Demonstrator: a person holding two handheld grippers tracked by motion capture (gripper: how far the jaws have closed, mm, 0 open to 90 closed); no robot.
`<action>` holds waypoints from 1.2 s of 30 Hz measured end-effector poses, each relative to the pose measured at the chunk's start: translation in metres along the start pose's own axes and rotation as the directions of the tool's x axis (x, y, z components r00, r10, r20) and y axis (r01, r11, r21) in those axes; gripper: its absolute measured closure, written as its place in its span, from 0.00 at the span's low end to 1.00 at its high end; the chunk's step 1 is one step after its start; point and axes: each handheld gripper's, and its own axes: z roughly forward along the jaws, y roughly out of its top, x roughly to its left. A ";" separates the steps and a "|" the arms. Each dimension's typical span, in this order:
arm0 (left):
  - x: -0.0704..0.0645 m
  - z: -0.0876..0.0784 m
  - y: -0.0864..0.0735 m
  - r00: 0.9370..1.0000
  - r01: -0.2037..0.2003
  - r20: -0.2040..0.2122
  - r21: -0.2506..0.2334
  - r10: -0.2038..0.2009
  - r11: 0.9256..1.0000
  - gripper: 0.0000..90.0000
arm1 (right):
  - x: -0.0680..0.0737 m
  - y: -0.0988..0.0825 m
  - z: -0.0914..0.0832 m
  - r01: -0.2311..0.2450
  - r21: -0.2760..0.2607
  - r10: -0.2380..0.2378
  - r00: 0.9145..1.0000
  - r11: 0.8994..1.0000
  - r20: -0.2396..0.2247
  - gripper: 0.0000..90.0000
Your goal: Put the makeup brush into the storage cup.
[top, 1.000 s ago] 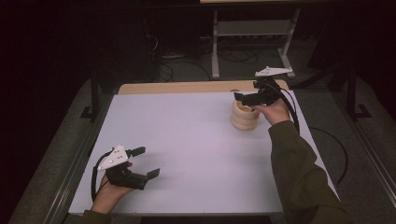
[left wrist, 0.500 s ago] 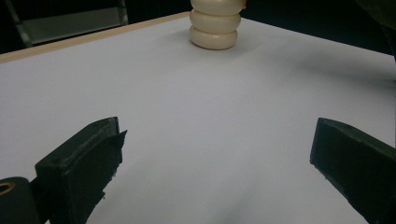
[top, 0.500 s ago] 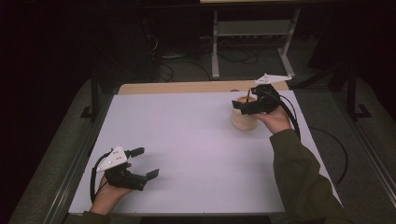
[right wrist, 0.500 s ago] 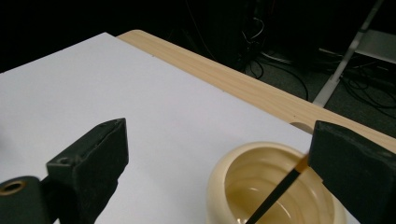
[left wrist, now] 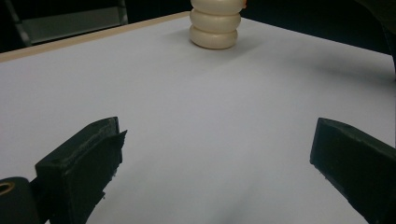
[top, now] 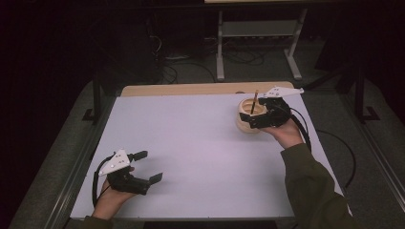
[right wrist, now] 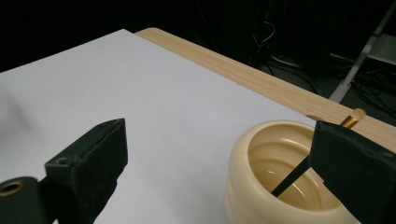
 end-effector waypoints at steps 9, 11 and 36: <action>0.000 0.000 0.000 1.000 0.002 0.001 -0.001 -0.002 1.000 0.02 | 0.008 -0.010 -0.008 0.007 -0.007 -0.007 1.000 1.000 -0.020 0.04; 0.000 -0.001 0.000 1.000 0.005 0.000 0.000 -0.005 1.000 0.02 | 0.009 -0.014 -0.009 0.011 -0.012 -0.012 1.000 1.000 -0.022 0.04; -0.001 0.000 0.000 1.000 -0.002 0.000 0.009 0.002 1.000 0.02 | 0.026 -0.049 -0.029 0.023 -0.051 -0.025 0.999 0.998 -0.045 0.02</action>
